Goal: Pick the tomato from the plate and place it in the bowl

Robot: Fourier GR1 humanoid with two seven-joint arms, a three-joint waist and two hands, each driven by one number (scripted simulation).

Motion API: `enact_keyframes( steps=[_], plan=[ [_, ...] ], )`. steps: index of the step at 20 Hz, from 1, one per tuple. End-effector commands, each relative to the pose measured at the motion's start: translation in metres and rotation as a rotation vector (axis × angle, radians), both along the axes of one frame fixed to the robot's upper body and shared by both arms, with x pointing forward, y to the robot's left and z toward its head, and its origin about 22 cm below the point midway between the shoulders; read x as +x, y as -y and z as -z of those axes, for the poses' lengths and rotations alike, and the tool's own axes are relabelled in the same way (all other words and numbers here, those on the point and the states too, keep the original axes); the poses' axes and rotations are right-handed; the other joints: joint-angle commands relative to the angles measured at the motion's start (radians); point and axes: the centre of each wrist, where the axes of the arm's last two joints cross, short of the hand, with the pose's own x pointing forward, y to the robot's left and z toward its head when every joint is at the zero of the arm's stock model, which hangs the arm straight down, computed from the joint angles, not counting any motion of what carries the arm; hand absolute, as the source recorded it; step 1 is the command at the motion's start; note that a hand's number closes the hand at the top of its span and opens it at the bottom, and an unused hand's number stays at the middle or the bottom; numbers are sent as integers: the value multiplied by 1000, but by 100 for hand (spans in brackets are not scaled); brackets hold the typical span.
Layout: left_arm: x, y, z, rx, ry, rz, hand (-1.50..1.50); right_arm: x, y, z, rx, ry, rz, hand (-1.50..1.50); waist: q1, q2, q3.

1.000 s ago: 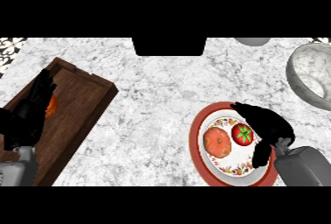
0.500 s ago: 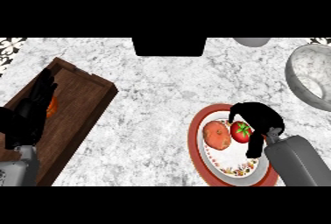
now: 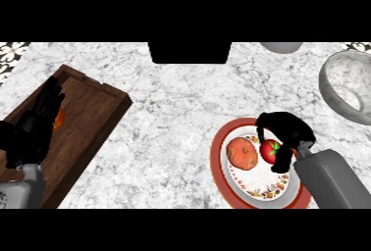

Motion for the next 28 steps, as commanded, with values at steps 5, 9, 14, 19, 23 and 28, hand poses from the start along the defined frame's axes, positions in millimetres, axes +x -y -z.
enact_keyframes(
  steps=[5,9,14,19,23,28],
  plan=[
    [3,-9,8,15,-4,-15,0,-42,74,-4,39,73,-273,150,-14,10,11],
    [11,-4,1,2,6,-9,0,-55,82,-32,49,196,-233,150,-12,9,11],
    [-4,-16,4,-4,-8,-26,0,-60,85,-83,86,419,-210,150,-16,5,10],
    [-13,-21,8,-4,-18,-35,0,-71,103,-143,210,709,-80,150,-27,-1,10],
    [-10,-14,-2,-15,-13,-11,0,-78,116,-199,335,766,9,150,-15,1,9],
    [-1,-7,1,-7,9,-14,0,-90,151,-210,364,768,114,150,-11,8,10]
  ],
)
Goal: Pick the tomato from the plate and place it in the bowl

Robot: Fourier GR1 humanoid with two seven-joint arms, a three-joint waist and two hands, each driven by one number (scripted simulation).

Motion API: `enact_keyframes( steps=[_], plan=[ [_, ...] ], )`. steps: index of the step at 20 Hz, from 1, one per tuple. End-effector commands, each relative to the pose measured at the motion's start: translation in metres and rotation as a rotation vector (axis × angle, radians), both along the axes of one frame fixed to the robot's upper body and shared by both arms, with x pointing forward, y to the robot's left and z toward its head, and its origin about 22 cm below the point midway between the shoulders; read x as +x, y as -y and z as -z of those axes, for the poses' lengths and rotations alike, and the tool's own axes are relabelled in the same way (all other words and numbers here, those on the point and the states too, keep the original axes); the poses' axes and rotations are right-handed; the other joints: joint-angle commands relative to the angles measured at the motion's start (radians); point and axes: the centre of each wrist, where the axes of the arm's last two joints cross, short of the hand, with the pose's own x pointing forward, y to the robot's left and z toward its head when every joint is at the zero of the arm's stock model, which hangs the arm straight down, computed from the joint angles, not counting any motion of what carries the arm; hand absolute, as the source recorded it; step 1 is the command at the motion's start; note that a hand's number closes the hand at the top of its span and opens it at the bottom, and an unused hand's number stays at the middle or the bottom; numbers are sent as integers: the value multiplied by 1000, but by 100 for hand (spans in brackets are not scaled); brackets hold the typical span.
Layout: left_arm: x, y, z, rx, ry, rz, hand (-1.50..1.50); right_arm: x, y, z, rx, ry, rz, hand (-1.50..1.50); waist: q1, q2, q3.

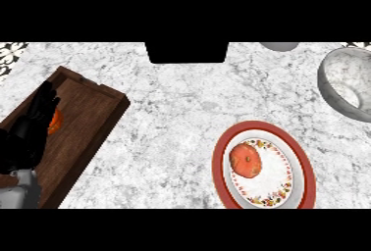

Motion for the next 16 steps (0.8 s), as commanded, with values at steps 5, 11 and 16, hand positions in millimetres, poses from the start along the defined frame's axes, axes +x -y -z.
enact_keyframes(
  steps=[5,11,16],
  plan=[
    [8,10,-9,-4,-1,21,0,41,61,-28,132,-24,77,150,29,8,1],
    [21,0,-9,-15,-12,27,0,78,67,-14,188,-47,44,150,25,9,1],
    [21,19,-5,10,10,45,0,119,63,27,153,-65,69,150,44,15,2]
  ],
)
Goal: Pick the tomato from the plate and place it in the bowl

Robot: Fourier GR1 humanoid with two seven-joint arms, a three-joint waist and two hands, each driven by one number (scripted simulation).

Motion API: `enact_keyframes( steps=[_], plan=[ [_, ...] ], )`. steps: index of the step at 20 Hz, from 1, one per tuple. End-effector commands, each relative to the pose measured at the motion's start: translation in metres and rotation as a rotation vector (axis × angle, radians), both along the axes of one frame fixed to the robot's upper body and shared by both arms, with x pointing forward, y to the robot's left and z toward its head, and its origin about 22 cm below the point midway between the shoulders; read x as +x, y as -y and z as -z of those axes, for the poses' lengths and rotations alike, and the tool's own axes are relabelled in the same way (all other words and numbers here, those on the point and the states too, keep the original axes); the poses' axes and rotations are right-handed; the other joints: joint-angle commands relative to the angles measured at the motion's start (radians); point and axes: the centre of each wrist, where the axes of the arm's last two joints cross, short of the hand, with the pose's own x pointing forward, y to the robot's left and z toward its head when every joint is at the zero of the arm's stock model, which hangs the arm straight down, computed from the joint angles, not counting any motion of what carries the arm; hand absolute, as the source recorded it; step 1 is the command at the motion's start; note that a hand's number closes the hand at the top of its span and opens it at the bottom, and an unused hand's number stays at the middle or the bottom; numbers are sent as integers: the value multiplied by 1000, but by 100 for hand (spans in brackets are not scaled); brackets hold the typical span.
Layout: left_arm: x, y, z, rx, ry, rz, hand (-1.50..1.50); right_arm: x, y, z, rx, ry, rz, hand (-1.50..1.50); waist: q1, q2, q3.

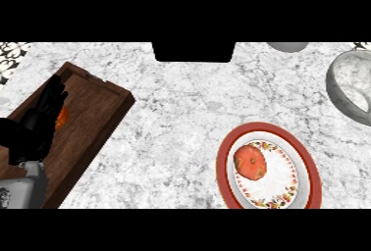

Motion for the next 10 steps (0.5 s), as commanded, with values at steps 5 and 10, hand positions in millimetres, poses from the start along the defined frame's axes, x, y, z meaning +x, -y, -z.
enact_keyframes(
  steps=[5,10],
  plan=[
    [-7,3,-1,5,5,16,0,26,37,42,26,4,33,150,28,9,2],
    [5,12,-5,-5,20,29,0,26,42,56,-214,-235,181,150,36,17,1]
  ],
)
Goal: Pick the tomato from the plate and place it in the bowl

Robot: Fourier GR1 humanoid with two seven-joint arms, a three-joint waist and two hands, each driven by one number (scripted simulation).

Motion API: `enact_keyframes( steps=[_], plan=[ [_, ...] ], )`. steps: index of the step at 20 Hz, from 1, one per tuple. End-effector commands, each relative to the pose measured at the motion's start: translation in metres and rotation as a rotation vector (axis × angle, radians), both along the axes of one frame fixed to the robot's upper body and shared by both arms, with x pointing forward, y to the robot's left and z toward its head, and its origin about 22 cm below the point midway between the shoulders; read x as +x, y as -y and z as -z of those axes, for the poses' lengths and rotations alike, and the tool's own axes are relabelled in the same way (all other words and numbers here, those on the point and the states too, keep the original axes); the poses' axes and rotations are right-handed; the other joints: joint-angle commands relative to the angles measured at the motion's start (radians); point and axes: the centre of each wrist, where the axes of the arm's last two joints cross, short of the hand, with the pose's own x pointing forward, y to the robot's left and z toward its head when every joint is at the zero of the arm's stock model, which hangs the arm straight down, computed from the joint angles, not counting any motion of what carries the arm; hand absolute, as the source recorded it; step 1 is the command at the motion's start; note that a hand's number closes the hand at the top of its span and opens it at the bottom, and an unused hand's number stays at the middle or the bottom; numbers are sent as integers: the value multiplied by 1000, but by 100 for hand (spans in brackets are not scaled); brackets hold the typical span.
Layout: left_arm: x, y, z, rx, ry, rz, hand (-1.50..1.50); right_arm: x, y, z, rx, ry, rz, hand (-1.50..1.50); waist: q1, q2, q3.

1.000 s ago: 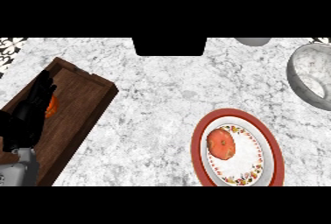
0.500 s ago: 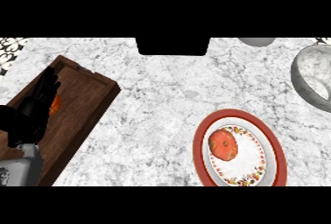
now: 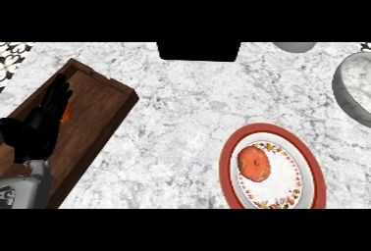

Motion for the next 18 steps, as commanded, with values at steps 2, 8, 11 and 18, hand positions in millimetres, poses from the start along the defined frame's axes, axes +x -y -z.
enact_keyframes(
  steps=[2,8,11,18],
  plan=[
    [11,4,-9,-2,10,23,0,5,12,8,-22,-223,117,150,18,9,1],
    [5,-7,-9,-1,18,27,0,-6,30,25,58,-244,-27,-150,27,10,4],
    [9,0,-3,1,13,18,0,1,26,21,270,-185,-73,-150,15,8,3],
    [0,-12,1,-3,2,-1,0,-22,57,17,804,2,-59,-150,13,8,5]
  ],
)
